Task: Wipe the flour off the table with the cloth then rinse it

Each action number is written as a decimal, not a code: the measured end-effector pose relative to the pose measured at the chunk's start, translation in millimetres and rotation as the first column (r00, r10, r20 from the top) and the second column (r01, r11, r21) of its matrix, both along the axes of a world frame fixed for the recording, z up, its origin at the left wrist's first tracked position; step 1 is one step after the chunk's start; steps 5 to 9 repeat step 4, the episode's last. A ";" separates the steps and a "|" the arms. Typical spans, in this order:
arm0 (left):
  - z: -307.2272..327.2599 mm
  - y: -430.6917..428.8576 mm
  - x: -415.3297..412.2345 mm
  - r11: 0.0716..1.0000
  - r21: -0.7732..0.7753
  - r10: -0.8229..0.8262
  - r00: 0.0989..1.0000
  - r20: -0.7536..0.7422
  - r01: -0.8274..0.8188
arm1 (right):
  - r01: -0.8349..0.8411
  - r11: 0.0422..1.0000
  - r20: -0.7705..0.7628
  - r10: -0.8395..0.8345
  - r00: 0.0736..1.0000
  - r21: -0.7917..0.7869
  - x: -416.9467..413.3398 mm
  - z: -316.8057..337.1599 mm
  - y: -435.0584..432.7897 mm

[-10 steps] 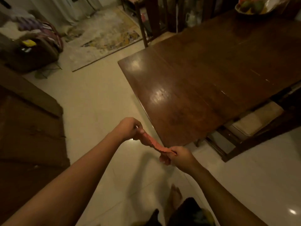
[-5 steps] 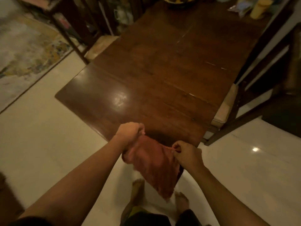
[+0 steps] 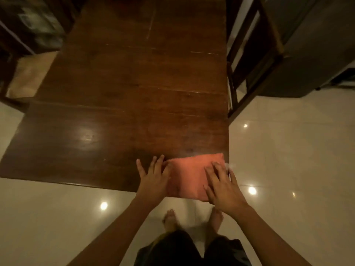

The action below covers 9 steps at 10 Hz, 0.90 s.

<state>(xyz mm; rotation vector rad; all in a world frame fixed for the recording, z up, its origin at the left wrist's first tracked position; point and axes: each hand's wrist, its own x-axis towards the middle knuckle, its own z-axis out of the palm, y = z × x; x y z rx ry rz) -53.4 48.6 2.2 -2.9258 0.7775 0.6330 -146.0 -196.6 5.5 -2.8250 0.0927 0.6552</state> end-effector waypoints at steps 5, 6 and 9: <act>16.1 9.1 20.5 0.984 -0.157 0.075 0.994 -0.075 -0.086 | 0.180 0.984 0.053 -0.180 0.982 -0.011 -30.5 15.8 21.3; 16.1 9.1 20.5 0.984 -0.157 0.075 0.994 -0.075 -0.086 | 0.180 0.984 0.053 -0.180 0.982 -0.011 -30.5 15.8 21.3; 16.1 9.1 20.5 0.984 -0.157 0.075 0.994 -0.075 -0.086 | 0.180 0.984 0.053 -0.180 0.982 -0.011 -30.5 15.8 21.3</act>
